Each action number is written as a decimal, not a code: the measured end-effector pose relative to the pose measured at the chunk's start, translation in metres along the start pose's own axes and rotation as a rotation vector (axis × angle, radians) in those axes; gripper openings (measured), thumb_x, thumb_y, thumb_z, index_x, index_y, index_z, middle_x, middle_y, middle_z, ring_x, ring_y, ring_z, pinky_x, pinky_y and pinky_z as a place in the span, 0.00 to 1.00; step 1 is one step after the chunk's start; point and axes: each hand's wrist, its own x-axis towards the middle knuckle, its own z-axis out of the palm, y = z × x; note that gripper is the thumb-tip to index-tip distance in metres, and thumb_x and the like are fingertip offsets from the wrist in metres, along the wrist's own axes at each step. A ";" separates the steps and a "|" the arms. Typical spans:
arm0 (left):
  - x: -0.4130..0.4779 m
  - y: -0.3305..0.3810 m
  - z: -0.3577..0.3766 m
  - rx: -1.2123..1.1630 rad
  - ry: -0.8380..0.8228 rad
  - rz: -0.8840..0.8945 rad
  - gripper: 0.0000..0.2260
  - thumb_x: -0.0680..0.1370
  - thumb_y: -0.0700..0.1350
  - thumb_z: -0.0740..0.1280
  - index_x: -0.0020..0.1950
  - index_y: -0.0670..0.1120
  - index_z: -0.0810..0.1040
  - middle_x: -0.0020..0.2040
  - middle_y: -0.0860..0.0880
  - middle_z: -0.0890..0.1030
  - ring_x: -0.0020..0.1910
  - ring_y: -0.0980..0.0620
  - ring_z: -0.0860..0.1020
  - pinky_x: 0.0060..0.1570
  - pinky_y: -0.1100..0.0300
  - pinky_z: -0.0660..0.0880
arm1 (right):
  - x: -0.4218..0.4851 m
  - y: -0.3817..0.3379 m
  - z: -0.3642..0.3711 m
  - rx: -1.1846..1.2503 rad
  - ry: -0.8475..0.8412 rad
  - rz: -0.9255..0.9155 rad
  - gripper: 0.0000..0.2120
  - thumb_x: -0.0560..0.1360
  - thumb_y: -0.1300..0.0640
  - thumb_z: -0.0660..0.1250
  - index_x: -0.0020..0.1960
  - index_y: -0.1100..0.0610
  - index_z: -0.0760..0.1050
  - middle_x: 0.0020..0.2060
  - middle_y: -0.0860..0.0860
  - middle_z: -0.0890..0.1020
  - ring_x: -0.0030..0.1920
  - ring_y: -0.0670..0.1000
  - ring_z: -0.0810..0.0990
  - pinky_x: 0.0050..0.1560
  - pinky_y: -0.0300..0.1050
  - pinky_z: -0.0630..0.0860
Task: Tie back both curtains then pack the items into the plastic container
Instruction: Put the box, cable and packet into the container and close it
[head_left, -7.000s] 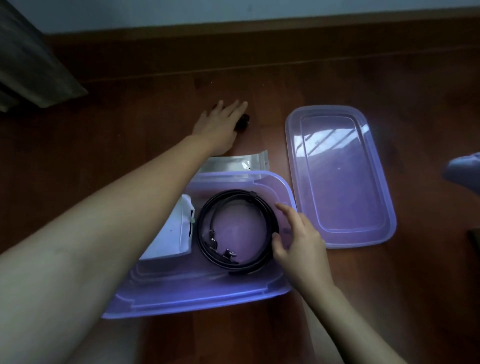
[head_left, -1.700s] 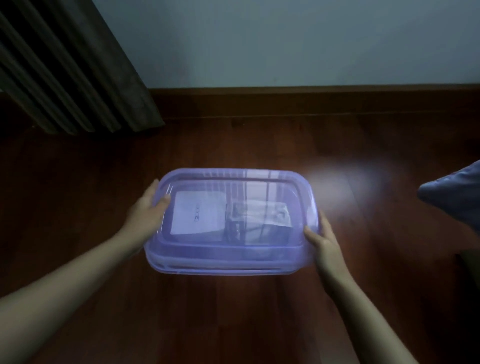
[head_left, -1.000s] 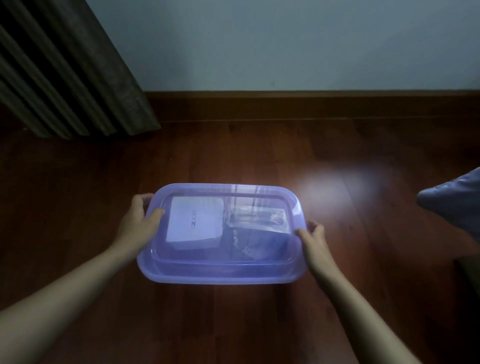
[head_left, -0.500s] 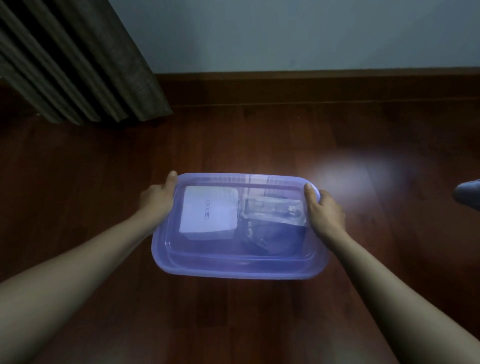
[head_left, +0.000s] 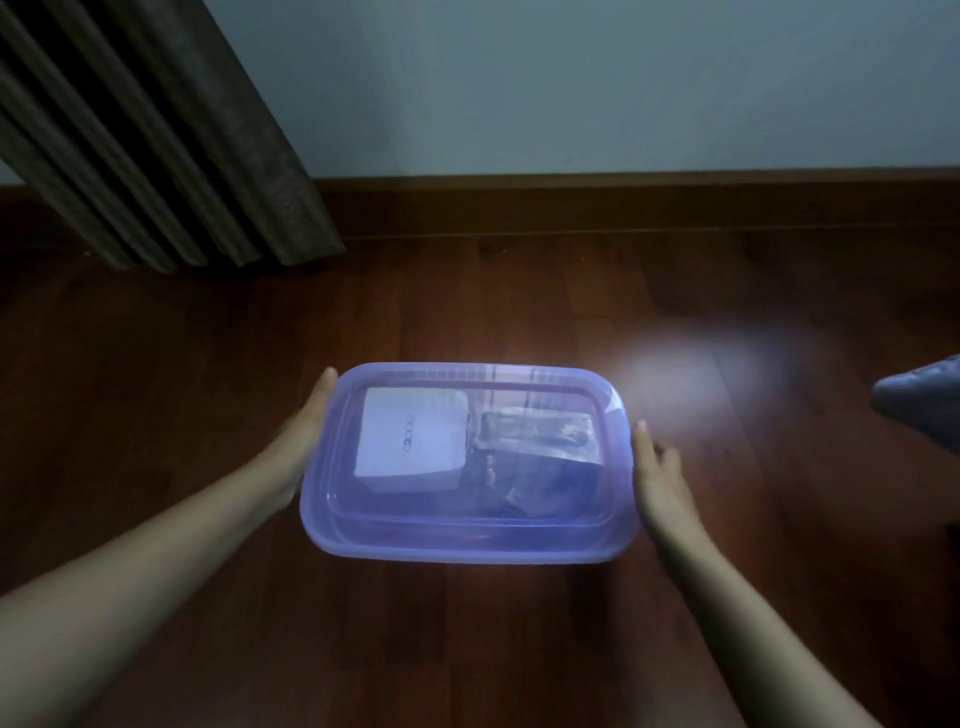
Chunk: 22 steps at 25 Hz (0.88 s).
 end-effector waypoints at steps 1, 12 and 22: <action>-0.005 -0.012 0.000 0.070 0.059 0.024 0.32 0.69 0.75 0.54 0.52 0.52 0.82 0.49 0.45 0.83 0.50 0.44 0.82 0.53 0.47 0.77 | -0.006 0.008 0.002 0.011 -0.012 0.005 0.30 0.76 0.34 0.51 0.68 0.53 0.66 0.65 0.55 0.74 0.65 0.57 0.72 0.62 0.50 0.66; -0.020 -0.029 0.007 0.363 0.393 0.024 0.29 0.76 0.67 0.52 0.28 0.44 0.67 0.27 0.46 0.72 0.27 0.46 0.70 0.29 0.58 0.64 | -0.017 0.013 0.007 -0.188 0.075 -0.169 0.27 0.70 0.33 0.48 0.43 0.53 0.73 0.38 0.53 0.79 0.48 0.62 0.77 0.45 0.49 0.67; -0.041 0.025 -0.141 -0.015 0.434 0.056 0.27 0.69 0.73 0.56 0.46 0.53 0.82 0.46 0.46 0.84 0.46 0.45 0.82 0.52 0.49 0.77 | -0.029 -0.110 0.121 -0.151 -0.237 -0.370 0.30 0.63 0.28 0.61 0.55 0.46 0.75 0.46 0.45 0.82 0.50 0.52 0.80 0.55 0.55 0.77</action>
